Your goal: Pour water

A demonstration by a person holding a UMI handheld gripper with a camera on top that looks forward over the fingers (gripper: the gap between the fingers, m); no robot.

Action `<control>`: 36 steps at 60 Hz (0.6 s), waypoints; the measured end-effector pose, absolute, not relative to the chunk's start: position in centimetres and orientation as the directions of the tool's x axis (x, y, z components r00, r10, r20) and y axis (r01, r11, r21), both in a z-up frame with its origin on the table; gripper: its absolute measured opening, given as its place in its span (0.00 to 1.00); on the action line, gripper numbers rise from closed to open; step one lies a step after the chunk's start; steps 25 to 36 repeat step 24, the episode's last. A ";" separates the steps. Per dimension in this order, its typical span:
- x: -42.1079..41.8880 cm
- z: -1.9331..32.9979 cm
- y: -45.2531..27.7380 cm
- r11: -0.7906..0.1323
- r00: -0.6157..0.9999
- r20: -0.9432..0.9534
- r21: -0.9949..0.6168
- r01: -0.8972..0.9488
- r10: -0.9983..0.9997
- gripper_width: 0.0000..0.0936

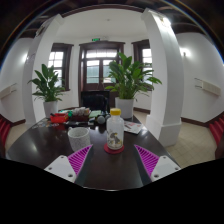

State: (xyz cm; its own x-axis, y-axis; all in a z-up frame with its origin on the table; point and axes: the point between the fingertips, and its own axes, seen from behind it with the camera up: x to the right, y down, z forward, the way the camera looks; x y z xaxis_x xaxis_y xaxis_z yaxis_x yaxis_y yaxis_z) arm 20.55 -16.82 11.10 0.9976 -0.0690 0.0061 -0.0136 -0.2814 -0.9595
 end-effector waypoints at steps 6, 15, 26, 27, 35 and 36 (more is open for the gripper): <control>20.5 12.6 -17.6 -0.249 0.997 0.008 -0.969 -0.011 -0.075 0.86; 20.7 14.2 -18.4 -0.222 0.996 0.022 -0.975 0.001 -0.092 0.86; 20.9 14.7 -18.8 -0.206 0.993 0.009 -0.978 -0.015 -0.116 0.86; 20.9 14.7 -18.8 -0.206 0.993 0.009 -0.978 -0.015 -0.116 0.86; 20.9 14.7 -18.8 -0.206 0.993 0.009 -0.978 -0.015 -0.116 0.86; 20.9 14.7 -18.8 -0.206 0.993 0.009 -0.978 -0.015 -0.116 0.86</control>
